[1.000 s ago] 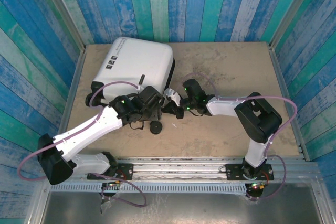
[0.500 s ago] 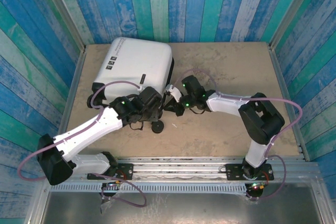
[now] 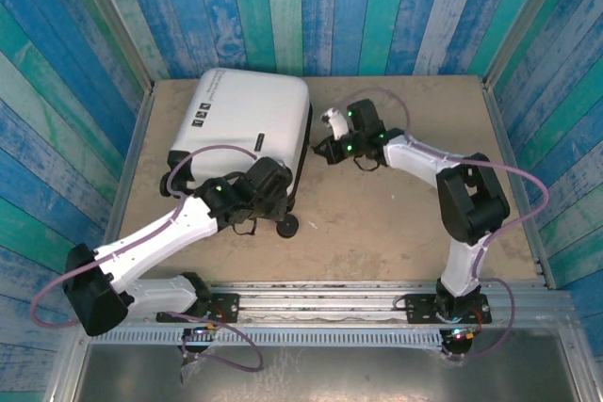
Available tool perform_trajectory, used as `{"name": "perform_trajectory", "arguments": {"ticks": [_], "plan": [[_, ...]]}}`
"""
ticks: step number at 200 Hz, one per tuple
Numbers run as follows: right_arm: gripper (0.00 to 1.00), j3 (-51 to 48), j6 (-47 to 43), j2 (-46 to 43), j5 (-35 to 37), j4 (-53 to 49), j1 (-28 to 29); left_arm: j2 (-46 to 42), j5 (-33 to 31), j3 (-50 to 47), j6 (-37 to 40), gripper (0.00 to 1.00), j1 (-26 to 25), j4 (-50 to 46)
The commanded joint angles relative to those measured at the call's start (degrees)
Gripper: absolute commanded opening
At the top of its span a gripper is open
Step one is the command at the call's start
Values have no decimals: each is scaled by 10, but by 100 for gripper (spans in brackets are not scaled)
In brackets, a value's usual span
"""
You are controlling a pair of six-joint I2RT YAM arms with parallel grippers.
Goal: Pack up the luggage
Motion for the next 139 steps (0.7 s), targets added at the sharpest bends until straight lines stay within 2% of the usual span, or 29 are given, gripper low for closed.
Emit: {"name": "perform_trajectory", "arguments": {"ticks": [1,47,89,109,121,139], "plan": [[0,73,37,54,80,-19,-74,-21,57,-9,75,0,-17,6],[0,234,2,151,97,-112,-120,10,48,20,136,0,-82,7],[0,282,-43,184,132,-126,-153,3,92,15,209,0,-102,60],[0,311,-86,201,115,-126,-172,-26,116,-1,265,0,-117,95],[0,330,-113,212,107,-127,-183,-41,152,-9,317,0,-125,103],[0,370,-139,236,65,-136,-200,-53,154,-14,364,0,-137,102]]}}
